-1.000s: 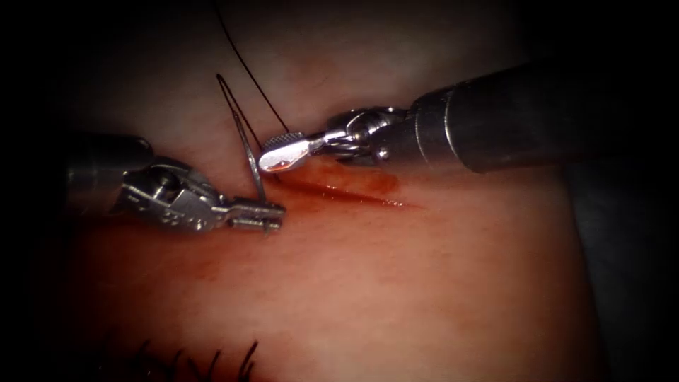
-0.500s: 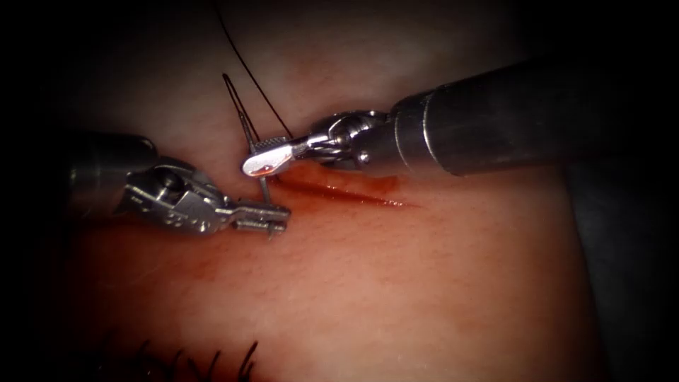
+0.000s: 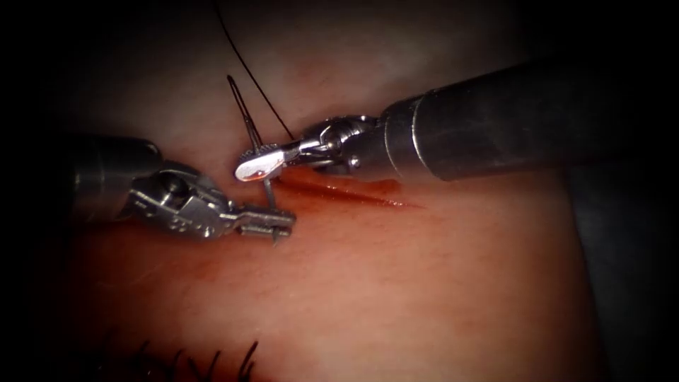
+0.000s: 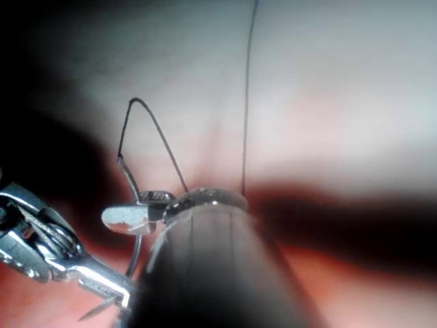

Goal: Wound Closure
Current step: Hand the needle back to the right needle holder.

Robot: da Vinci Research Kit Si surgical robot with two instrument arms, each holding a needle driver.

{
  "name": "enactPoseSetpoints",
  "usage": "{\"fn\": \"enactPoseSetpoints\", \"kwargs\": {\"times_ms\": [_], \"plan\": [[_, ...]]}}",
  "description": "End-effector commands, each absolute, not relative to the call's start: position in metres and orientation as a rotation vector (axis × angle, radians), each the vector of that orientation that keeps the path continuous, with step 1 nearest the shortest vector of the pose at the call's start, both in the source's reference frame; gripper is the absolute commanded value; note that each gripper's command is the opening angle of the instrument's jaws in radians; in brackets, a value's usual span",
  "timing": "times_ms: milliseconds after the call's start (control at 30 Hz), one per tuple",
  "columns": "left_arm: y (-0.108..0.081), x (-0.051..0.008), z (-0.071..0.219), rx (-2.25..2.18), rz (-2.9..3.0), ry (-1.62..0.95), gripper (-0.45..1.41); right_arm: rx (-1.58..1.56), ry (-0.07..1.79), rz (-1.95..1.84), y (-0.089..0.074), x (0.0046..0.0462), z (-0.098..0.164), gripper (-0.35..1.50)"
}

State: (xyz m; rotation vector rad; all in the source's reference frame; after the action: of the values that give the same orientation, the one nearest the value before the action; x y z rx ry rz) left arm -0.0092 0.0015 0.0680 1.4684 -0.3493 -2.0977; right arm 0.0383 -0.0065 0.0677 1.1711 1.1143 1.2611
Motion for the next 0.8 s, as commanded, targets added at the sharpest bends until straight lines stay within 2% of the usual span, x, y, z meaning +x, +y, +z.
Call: {"fn": "enactPoseSetpoints", "kwargs": {"times_ms": [33, 67, 100, 367, 400, 433, 467, 500, 633, 700, 800], "plan": [[0.0015, -0.0098, 0.0686, 1.465, -2.096, -0.346, -0.45, 1.171, 1.113, 1.259, -0.0065, 0.0390, 0.0682, 0.02], [0.0015, -0.0098, 0.0686, 1.463, -2.096, -0.343, -0.45, 1.171, 1.110, 1.258, -0.0064, 0.0389, 0.0682, -0.28], [0.0015, -0.0098, 0.0686, 1.463, -2.095, -0.343, -0.45, 1.168, 1.104, 1.260, -0.0064, 0.0389, 0.0682, -0.35], [0.0014, -0.0095, 0.0686, 1.456, -2.087, -0.337, -0.45, 1.148, 1.034, 1.335, -0.0059, 0.0380, 0.0686, -0.35], [0.0014, -0.0095, 0.0686, 1.457, -2.080, -0.340, -0.11, 1.137, 1.033, 1.345, -0.0058, 0.0378, 0.0687, -0.35], [0.0015, -0.0094, 0.0685, 1.471, -2.088, -0.325, 0.36, 1.131, 1.030, 1.349, -0.0057, 0.0377, 0.0688, -0.35], [0.0015, -0.0093, 0.0685, 1.495, -2.123, -0.290, 0.61, 1.129, 1.035, 1.354, -0.0056, 0.0375, 0.0689, -0.35], [0.0016, -0.0093, 0.0684, 1.504, -2.136, -0.276, 0.71, 1.126, 1.038, 1.357, -0.0056, 0.0374, 0.0689, -0.35], [0.0019, -0.0086, 0.0680, 1.586, -2.199, -0.197, 0.93, 1.103, 1.055, 1.385, -0.0053, 0.0370, 0.0691, -0.35], [0.0020, -0.0078, 0.0676, 1.628, -2.215, -0.164, 0.94, 1.062, 1.072, 1.413, -0.0050, 0.0365, 0.0692, -0.35], [0.0023, -0.0066, 0.0672, 1.670, -2.240, -0.128, 0.86, 1.024, 1.089, 1.433, -0.0049, 0.0360, 0.0691, -0.35]]}}
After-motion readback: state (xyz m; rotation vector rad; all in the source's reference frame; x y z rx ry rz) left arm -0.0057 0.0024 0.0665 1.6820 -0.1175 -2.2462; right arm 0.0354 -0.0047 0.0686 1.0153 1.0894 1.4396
